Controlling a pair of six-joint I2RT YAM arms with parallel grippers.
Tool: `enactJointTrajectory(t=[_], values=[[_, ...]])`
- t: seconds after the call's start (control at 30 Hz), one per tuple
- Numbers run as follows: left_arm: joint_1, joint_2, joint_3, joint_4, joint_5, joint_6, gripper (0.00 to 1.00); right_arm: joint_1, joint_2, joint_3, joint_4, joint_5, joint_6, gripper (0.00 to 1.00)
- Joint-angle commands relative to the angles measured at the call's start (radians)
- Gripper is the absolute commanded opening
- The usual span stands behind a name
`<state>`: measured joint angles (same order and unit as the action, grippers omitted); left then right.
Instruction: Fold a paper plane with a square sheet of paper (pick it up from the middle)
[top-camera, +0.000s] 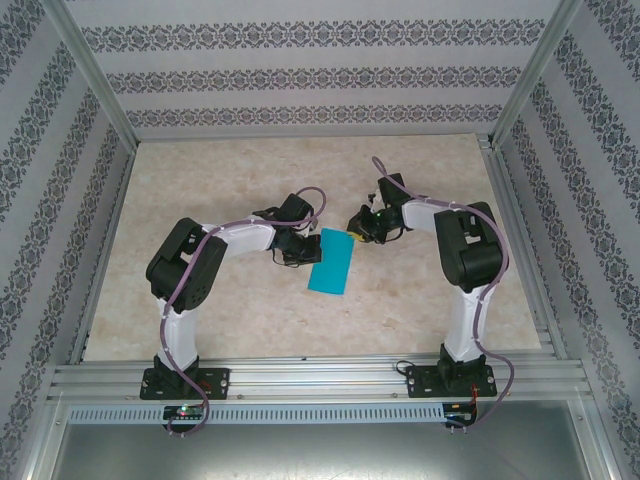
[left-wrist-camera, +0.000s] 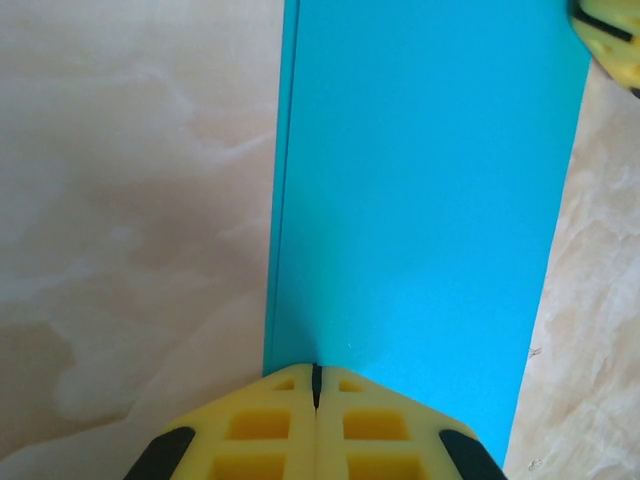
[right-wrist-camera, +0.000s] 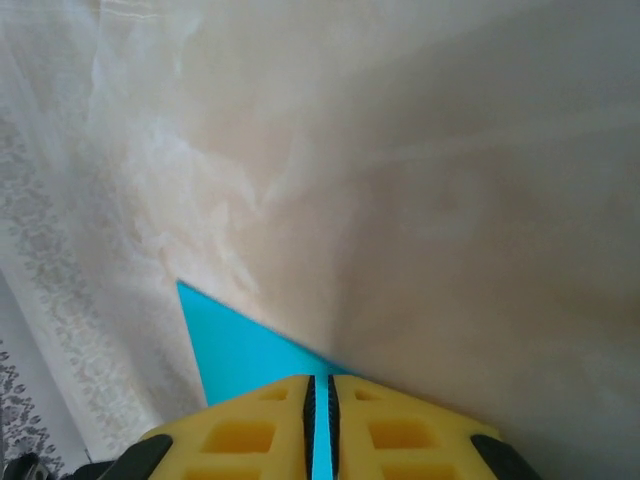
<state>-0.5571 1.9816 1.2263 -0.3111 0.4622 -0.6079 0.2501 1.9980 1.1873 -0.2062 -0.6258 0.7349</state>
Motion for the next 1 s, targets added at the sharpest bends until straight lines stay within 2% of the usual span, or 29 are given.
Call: enactJointTrajectory(t=[0.0, 0.27, 0.43, 0.63, 0.97], values=[[-0.016, 0.033, -0.051, -0.129, -0.073, 0.023, 0.00, -0.009, -0.147, -0.039, 0.018, -0.031, 0.009, 0.16], [-0.017, 0.033, -0.044, -0.125, -0.069, 0.016, 0.00, 0.082, -0.365, -0.324, 0.149, 0.029, 0.046, 0.16], [-0.017, 0.026, -0.040, -0.131, -0.073, 0.019, 0.00, 0.189, -0.444, -0.481, 0.240, 0.037, 0.076, 0.16], [-0.017, 0.025, -0.033, -0.137, -0.073, 0.019, 0.00, 0.296, -0.428, -0.540, 0.310, 0.042, 0.115, 0.15], [-0.016, 0.019, -0.043, -0.134, -0.073, 0.017, 0.00, 0.311, -0.351, -0.599, 0.292, 0.061, 0.092, 0.15]])
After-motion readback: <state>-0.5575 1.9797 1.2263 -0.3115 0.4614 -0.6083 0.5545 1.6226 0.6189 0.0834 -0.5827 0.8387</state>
